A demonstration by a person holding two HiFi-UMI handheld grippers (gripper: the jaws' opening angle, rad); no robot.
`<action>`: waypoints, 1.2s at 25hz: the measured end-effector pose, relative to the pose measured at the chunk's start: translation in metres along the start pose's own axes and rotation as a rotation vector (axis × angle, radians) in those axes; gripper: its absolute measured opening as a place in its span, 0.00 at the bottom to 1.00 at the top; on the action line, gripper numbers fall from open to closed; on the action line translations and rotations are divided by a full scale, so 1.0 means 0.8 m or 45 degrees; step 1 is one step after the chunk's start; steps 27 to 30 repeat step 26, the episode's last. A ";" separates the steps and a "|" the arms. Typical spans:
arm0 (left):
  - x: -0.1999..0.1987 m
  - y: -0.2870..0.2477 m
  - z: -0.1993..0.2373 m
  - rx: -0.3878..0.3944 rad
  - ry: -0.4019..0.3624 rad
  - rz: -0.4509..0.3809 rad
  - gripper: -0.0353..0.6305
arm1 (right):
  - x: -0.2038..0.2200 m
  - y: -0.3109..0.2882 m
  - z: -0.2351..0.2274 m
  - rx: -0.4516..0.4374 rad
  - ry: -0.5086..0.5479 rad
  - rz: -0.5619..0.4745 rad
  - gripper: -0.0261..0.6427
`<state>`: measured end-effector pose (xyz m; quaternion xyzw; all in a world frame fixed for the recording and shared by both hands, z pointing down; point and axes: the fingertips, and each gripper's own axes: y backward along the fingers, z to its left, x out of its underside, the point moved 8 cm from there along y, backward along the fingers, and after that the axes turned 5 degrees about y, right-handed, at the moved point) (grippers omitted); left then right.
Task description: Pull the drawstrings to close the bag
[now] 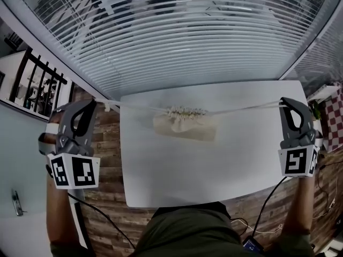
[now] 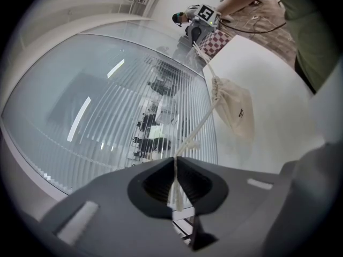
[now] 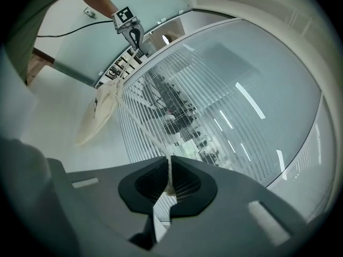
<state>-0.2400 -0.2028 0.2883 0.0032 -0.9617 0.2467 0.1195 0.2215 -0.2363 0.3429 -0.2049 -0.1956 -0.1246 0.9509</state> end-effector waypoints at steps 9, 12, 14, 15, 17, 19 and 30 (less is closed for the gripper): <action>0.008 0.007 -0.002 -0.013 0.020 0.002 0.09 | -0.006 0.004 0.003 0.005 0.005 -0.010 0.05; 0.011 0.007 -0.002 -0.012 0.019 0.004 0.09 | -0.007 0.004 0.004 0.002 0.009 -0.006 0.05; 0.013 0.006 -0.002 -0.011 0.022 0.006 0.09 | -0.008 0.002 0.004 -0.001 0.011 -0.001 0.05; 0.015 0.006 -0.001 -0.011 0.024 0.006 0.09 | -0.009 0.001 0.004 -0.003 0.012 0.001 0.05; 0.017 0.005 -0.001 -0.011 0.028 0.007 0.09 | -0.010 -0.001 0.005 -0.005 0.015 0.005 0.05; 0.020 0.003 -0.002 -0.012 0.026 0.006 0.09 | -0.010 -0.002 0.006 -0.006 0.015 0.007 0.05; 0.025 0.001 0.000 -0.015 0.021 0.014 0.09 | -0.010 -0.005 0.007 -0.010 0.018 0.022 0.05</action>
